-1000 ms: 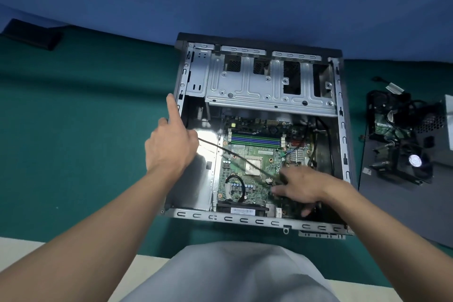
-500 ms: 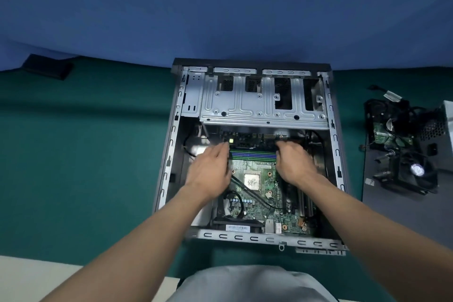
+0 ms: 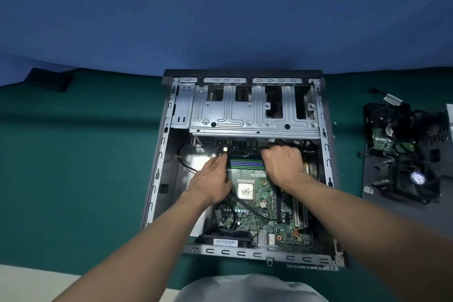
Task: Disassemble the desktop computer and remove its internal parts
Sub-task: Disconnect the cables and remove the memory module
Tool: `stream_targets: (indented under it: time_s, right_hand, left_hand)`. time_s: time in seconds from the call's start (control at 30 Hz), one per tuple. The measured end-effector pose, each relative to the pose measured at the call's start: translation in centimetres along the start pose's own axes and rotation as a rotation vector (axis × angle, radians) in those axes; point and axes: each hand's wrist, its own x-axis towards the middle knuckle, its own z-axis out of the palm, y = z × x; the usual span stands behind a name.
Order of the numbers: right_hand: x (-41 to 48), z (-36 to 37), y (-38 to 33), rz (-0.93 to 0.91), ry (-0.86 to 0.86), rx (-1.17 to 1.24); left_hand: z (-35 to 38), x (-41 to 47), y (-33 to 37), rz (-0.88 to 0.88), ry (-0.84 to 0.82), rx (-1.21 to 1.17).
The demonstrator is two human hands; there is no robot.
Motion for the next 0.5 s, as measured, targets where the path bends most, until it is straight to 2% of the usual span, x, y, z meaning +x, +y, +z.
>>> stream_targets:
  time_s: [0.13,0.27,0.37,0.43,0.5]
  right_hand:
    - [-0.9,-1.1,0.0,-0.122,0.081,-0.034]
    - [-3.8,-3.5,1.0,-0.161,0.184,-0.029]
    - [-6.7,-4.6,2.8,-0.167,0.25,0.118]
    - [-8.9,-4.9,4.6,-0.041,0.396,0.319]
    - [-10.8,-4.2,6.9,0.131,0.51,0.58]
  left_hand:
    - [0.5,0.1,0.7,-0.012,-0.005,-0.037]
    - [1.3,0.3,1.3,-0.025,-0.017,0.147]
    - [2.1,0.3,3.3,-0.005,-0.021,0.23]
    - [2.4,-0.1,5.9,-0.007,-0.068,0.065]
    - [2.5,-0.7,9.2,-0.03,-0.121,-0.248]
